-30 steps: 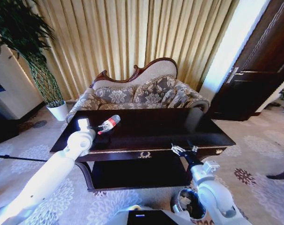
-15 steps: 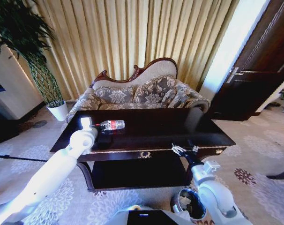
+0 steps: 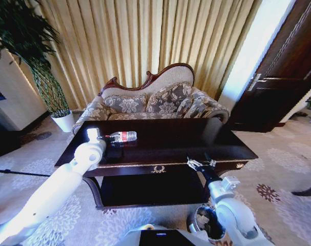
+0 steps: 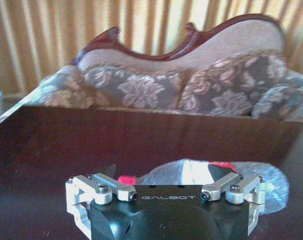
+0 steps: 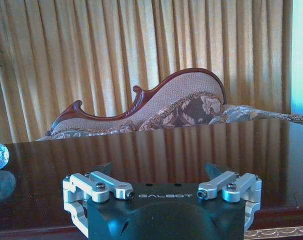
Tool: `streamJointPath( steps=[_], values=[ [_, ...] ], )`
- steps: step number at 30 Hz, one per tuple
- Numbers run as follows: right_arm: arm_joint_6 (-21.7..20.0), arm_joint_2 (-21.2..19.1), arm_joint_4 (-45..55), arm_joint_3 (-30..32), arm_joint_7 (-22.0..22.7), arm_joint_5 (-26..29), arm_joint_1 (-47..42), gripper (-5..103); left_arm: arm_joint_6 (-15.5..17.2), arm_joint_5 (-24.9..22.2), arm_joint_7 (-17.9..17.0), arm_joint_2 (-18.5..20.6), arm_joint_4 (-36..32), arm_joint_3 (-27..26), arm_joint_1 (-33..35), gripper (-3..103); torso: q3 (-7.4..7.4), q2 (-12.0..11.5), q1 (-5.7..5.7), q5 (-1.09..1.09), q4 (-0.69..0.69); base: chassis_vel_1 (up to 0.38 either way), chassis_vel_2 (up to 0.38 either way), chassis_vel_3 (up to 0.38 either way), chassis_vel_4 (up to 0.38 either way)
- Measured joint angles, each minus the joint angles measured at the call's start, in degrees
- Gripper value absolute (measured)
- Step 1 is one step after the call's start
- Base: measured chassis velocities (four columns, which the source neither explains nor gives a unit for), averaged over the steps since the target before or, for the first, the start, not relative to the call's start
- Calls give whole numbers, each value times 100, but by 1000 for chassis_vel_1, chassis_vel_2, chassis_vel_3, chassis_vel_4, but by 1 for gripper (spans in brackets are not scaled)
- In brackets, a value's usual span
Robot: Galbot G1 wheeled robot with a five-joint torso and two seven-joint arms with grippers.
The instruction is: Move to the front of the table and place the trash on the table into the trash bin.
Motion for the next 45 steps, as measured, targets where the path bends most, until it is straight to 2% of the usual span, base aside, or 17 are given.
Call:
streamJointPath(
  steps=[6,9,12,14,15,18,19,22,23,25,27,31,32,35,36,39,45],
  values=[
    [18,0,-49,6,-2,-1,6,100,36,91,212,66,85,-89,-112,100,0,0,0,0,0,0,0,0,0],
    [29,3,-79,6,-2,-2,11,100,39,267,571,124,271,-119,-170,100,0,0,0,0,-1,0,0,0,0],
    [38,-2,-119,13,-3,-2,16,100,119,551,1428,268,466,-207,-172,100,0,0,0,-1,0,0,0,0,0],
    [39,-3,-124,15,-3,-2,17,100,126,566,1491,277,477,-215,-170,100,0,0,0,0,0,0,0,0,0],
    [42,-5,-141,20,-3,-2,21,100,147,626,1746,310,513,-254,-150,100,0,0,0,0,0,0,0,0,0],
    [69,-8,-212,28,-4,0,42,100,250,930,3004,416,588,-541,31,100,0,0,1,-1,-1,0,0,0,0],
    [69,-8,-212,28,-4,0,42,100,250,930,3004,416,588,-541,31,100,0,0,1,-1,-1,0,0,0,0],
    [106,0,-277,33,-4,0,45,100,385,1249,4205,531,602,-921,236,100,0,-1,1,0,1,0,0,0,0],
    [119,3,-295,34,-3,0,43,100,400,1333,4429,561,624,-1006,277,100,0,-1,0,-1,1,0,0,0,0],
    [122,3,-299,34,-3,-1,43,100,405,1364,4515,573,637,-1039,289,100,0,0,0,-1,1,0,0,0,0],
    [134,4,-321,33,-3,-2,43,100,419,1658,5077,618,786,-1217,318,100,0,-1,0,0,0,0,0,0,0],
    [138,-19,-321,35,-4,0,61,100,419,1840,5472,642,940,-1362,320,100,0,-1,1,-1,-1,0,0,0,0],
    [139,-41,-321,62,-4,6,75,100,401,1975,5792,676,1040,-1466,316,100,0,-1,2,0,-1,0,0,0,0],
    [140,-67,-318,109,-4,29,81,100,227,2414,6358,721,1290,-1568,253,100,0,0,1,0,1,0,0,0,0],
    [140,-67,-318,109,-4,29,81,100,227,2414,6358,721,1290,-1568,253,100,0,0,1,0,1,0,0,0,0],
    [154,-66,-318,116,-3,35,77,100,7,3188,7045,738,1749,-1563,58,100,0,-1,2,0,-1,0,0,0,0],
    [168,-35,-305,111,-4,28,50,100,-322,3780,7730,805,2314,-1336,-232,100,0,-1,2,-1,0,0,0,0,0]
  ],
)
